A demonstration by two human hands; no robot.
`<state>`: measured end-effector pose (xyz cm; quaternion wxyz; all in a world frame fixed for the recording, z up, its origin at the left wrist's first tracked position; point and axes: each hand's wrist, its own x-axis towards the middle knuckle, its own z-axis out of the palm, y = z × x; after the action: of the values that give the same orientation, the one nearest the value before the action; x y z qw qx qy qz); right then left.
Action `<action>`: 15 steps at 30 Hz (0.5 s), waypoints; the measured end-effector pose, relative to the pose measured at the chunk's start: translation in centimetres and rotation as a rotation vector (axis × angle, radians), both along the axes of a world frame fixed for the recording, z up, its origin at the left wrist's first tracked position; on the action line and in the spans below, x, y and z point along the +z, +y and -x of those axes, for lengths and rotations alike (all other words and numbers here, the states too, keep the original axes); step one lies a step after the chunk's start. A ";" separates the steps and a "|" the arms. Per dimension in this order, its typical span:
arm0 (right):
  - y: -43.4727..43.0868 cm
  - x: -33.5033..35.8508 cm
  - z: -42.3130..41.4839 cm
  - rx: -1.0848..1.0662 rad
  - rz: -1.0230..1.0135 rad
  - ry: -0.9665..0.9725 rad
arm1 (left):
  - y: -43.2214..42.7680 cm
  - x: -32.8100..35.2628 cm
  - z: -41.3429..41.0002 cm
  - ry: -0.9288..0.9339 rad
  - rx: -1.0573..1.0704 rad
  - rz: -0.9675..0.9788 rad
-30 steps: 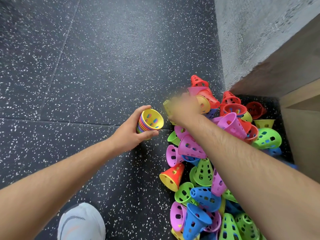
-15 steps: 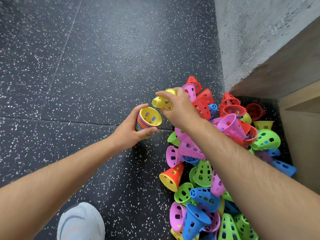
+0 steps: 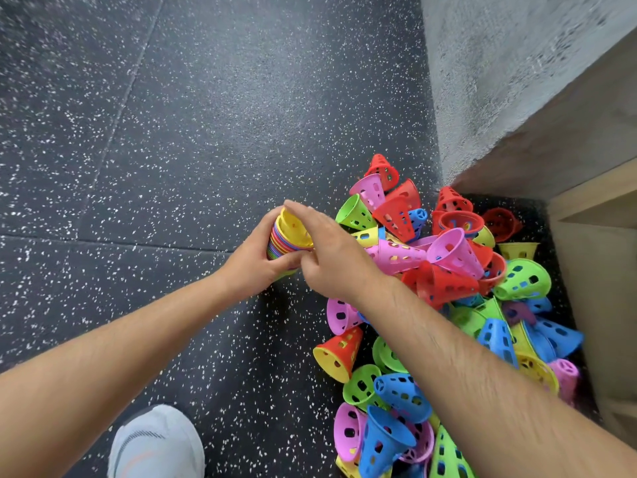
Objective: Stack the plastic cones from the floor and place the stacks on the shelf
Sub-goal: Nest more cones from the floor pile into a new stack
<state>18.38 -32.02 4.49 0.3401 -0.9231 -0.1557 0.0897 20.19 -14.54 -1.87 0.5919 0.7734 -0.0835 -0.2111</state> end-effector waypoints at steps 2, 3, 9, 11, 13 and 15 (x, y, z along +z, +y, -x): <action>0.0 -0.3 1.0 -0.017 -0.019 0.119 | 0.0 -0.1 -0.1 0.005 0.001 -0.011; 0.0 -0.5 1.4 -0.012 -0.032 0.124 | 0.0 -0.1 -0.1 0.003 0.000 -0.024; -1.2 -0.9 -0.3 -0.382 -0.160 0.107 | 0.1 0.2 0.1 0.016 -0.004 -0.037; -2.3 -1.2 -1.0 -0.330 0.013 0.214 | 0.1 0.4 0.2 0.024 -0.003 -0.024; -2.8 -1.6 -1.2 -0.216 0.146 0.307 | 0.2 0.5 0.2 0.022 -0.008 -0.026; -2.8 -2.1 -0.9 -0.130 0.233 0.308 | 0.3 0.6 0.3 0.016 -0.001 -0.031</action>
<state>19.32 -34.81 2.40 0.2558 -0.9396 -0.0305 0.2251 19.88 -14.21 -1.30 0.5805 0.7806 -0.0763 -0.2188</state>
